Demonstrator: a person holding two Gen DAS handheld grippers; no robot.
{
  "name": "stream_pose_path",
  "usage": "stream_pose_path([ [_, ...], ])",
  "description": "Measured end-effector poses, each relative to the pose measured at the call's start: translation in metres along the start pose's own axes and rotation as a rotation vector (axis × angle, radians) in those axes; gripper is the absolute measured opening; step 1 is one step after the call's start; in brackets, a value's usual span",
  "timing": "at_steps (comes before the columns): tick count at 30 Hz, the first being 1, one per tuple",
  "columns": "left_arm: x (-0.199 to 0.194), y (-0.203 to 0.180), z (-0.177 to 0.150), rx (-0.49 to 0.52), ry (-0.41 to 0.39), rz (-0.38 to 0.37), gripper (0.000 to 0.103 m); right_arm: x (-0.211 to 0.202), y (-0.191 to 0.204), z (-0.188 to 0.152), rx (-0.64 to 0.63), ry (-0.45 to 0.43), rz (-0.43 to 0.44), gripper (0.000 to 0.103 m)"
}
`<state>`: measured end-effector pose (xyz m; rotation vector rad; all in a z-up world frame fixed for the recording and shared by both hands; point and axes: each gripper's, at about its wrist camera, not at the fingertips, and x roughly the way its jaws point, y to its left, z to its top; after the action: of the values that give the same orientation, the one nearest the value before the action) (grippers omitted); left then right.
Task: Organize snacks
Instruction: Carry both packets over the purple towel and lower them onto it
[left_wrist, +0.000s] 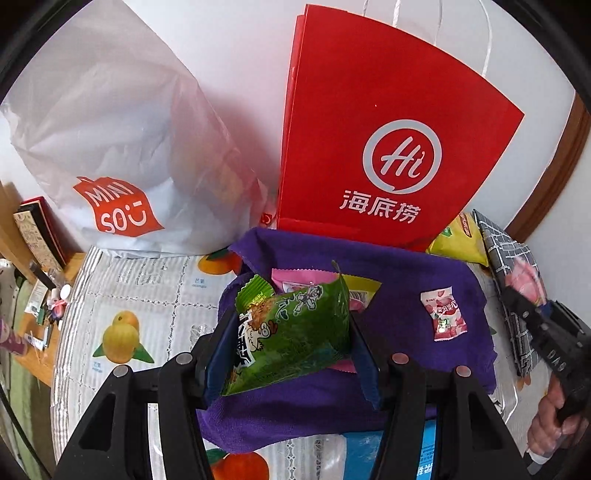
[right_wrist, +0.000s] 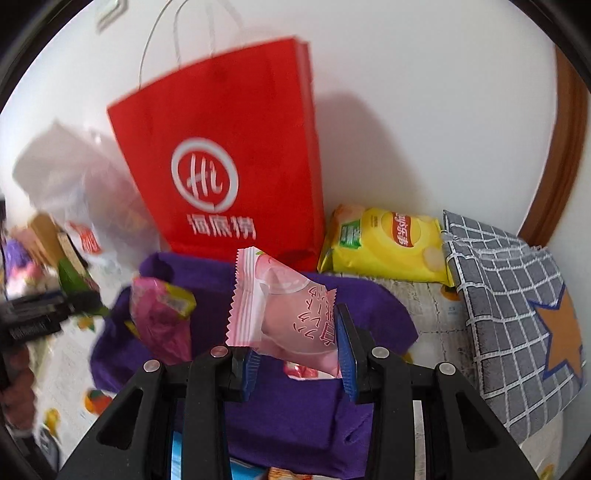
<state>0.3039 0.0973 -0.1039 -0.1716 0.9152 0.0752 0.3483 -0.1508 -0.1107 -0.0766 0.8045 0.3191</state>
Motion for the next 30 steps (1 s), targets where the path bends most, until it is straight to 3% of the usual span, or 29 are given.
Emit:
stream_pose_path([
  [7, 0.003, 0.006, 0.002, -0.017, 0.006, 0.014, 0.056, 0.015, -0.005, -0.013, -0.092, 0.099, -0.01, 0.036],
  [12, 0.004, 0.007, 0.002, -0.022, 0.005, 0.021, 0.056, 0.033, -0.014, -0.024, -0.086, 0.197, 0.018, 0.036],
  [20, 0.012, 0.011, 0.0, -0.029, 0.031, 0.017, 0.056, 0.053, -0.011, -0.038, -0.113, 0.279, 0.042, 0.037],
  [30, 0.025, 0.008, -0.004, -0.022, 0.087, 0.038, 0.056, 0.066, -0.01, -0.044, -0.114, 0.339, 0.009, 0.04],
])
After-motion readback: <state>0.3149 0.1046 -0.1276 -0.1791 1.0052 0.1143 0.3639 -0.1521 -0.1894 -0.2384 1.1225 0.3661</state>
